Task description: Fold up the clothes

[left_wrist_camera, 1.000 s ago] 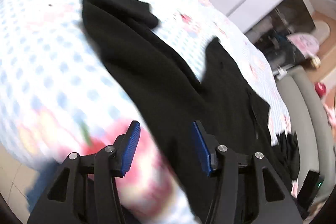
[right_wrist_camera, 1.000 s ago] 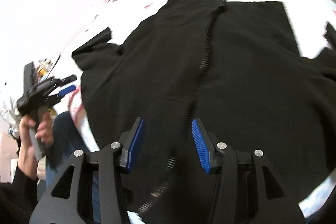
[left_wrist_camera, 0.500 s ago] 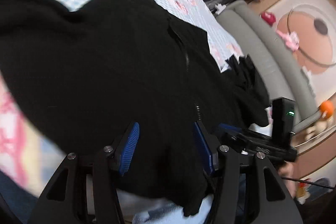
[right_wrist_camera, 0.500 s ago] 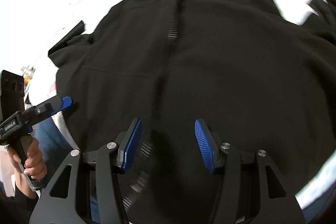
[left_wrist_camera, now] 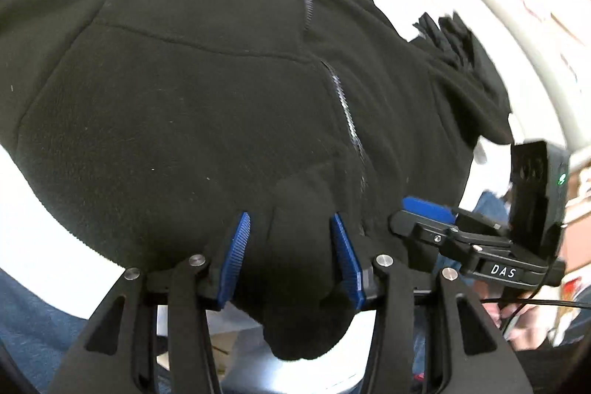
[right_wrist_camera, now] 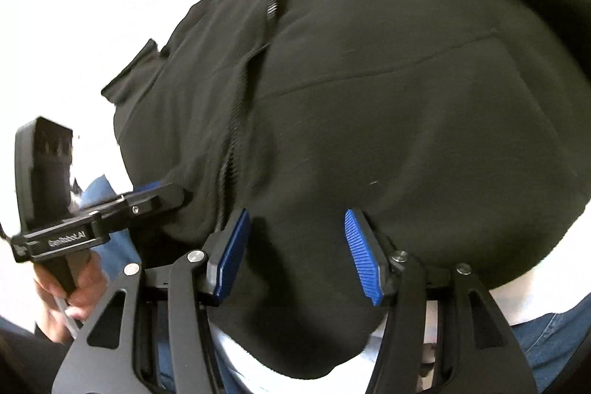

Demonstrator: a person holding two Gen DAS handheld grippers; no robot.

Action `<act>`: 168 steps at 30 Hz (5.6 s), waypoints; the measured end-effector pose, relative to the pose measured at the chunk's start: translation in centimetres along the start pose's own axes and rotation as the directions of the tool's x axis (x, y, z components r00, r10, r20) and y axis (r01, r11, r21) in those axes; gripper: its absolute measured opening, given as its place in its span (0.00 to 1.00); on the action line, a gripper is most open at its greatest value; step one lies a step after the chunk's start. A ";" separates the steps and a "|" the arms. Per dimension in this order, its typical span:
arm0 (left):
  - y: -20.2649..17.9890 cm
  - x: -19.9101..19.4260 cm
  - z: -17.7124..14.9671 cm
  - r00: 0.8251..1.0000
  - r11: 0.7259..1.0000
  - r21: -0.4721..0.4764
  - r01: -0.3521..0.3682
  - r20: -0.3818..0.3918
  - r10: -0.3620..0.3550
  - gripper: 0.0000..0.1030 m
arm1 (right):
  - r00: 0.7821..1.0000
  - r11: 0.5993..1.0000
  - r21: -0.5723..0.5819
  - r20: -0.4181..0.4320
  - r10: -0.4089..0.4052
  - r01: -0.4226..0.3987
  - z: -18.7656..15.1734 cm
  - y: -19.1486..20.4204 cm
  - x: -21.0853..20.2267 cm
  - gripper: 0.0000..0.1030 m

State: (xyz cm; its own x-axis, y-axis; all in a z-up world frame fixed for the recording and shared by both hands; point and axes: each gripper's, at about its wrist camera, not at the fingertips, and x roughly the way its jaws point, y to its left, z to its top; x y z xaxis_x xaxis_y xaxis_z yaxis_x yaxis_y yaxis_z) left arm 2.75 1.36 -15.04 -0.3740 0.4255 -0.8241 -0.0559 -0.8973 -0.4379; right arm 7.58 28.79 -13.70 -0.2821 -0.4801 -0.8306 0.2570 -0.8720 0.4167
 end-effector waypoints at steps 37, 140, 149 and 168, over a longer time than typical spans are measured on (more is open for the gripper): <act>-0.5 4.2 19.0 0.984 0.988 0.077 0.135 0.107 -0.143 0.57 | 0.972 0.997 0.062 0.227 -0.057 0.044 22.4 -9.4 -5.5 0.60; 19.5 10.1 49.0 0.974 0.985 -0.098 -0.141 0.166 0.156 0.61 | 0.902 0.929 0.090 0.221 -0.370 0.359 56.2 -11.5 2.7 0.52; 24.5 9.7 51.8 0.969 0.869 -0.454 0.199 0.226 -0.104 0.72 | 0.953 0.949 -0.093 -0.005 -0.304 0.302 49.8 -12.7 9.5 0.53; -1.1 20.9 37.8 0.990 0.967 0.217 0.131 -0.083 -0.116 0.30 | 0.914 0.902 -0.173 -0.025 -0.405 0.395 46.5 -14.6 11.4 0.84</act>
State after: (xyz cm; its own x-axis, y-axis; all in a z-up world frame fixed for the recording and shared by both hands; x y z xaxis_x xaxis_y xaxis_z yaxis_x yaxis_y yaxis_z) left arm -39.95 6.77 -18.21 -0.2870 0.5349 -0.7947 -0.3043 -0.8375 -0.4538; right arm -42.35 31.55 -12.11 -0.3387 -0.0835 -0.9372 0.2804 -0.9598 -0.0159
